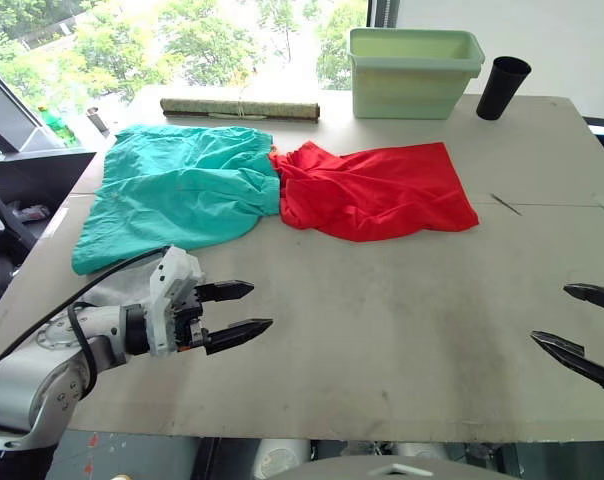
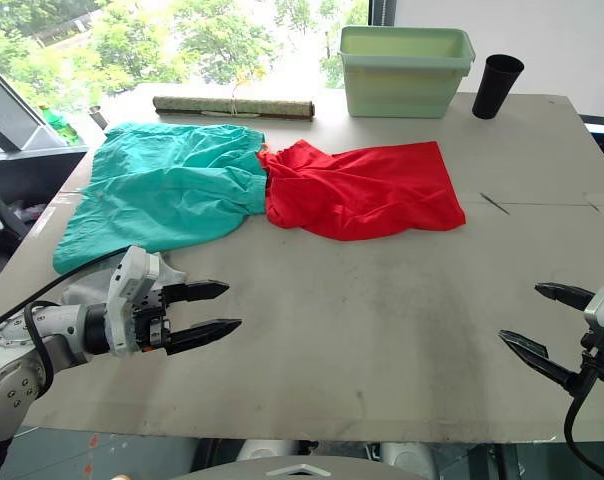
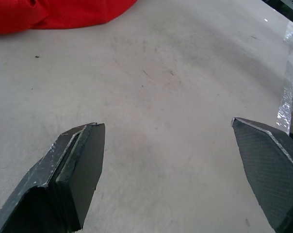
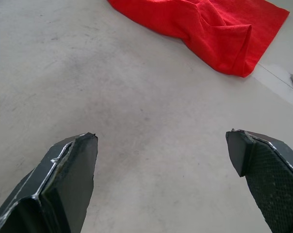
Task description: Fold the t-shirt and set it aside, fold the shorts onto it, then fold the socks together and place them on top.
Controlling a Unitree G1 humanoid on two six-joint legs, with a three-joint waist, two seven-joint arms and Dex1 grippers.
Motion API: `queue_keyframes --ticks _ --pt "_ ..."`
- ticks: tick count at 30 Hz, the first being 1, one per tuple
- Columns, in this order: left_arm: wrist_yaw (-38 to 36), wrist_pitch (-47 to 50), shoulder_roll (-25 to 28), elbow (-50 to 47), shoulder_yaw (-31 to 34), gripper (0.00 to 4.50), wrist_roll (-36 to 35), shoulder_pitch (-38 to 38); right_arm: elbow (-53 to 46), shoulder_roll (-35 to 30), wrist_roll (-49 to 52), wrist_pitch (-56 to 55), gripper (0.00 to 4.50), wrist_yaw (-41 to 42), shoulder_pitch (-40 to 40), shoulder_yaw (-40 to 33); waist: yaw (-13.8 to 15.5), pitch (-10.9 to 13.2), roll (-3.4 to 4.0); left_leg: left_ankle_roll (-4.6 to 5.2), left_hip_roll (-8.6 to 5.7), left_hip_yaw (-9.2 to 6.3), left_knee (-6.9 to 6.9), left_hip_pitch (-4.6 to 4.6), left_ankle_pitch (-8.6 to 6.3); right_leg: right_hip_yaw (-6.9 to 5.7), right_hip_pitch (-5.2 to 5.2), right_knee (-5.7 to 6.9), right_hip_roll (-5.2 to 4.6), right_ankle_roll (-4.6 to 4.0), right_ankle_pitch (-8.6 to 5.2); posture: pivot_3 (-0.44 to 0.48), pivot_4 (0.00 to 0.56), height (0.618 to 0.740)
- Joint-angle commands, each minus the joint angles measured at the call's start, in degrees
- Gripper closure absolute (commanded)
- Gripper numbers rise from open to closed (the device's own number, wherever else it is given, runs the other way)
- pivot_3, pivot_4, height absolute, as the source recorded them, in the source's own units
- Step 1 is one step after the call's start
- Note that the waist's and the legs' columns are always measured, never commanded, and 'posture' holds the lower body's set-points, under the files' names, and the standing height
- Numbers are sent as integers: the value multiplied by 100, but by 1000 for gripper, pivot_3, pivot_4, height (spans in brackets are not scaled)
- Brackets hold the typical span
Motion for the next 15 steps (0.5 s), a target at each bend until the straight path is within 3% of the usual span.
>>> queue_keyframes --ticks 1,5,10,15 --pt "202 -58 -164 -151 -41 30 -21 -77 -233 88 30 -102 19 -216 -133 92 0 0 1 0 0 0 0 0 0 0 0 0 0 0 0 0 150 740" --pt "830 300 -485 -148 -181 30 -144 -474 -584 284 53 -125 19 -645 -452 563 0 -1 1 0 0 0 3 1 0 0 0 5 0 1 1 0 150 740" --pt "2695 1047 -1422 -13 -102 30 -399 -1522 -1262 504 763 93 19 -1398 -1213 949 7 -2 -5 0 -1 -1 10 -2 0 0 2 6 0 8 5 0 150 740" --pt "3572 1180 -2007 1110 -326 30 22 -2915 -1907 463 1175 447 19 -2162 -1860 1666 18 -5 -13 -2 -3 -3 13 0 2 -2 3 9 6 19 12 0 150 740"
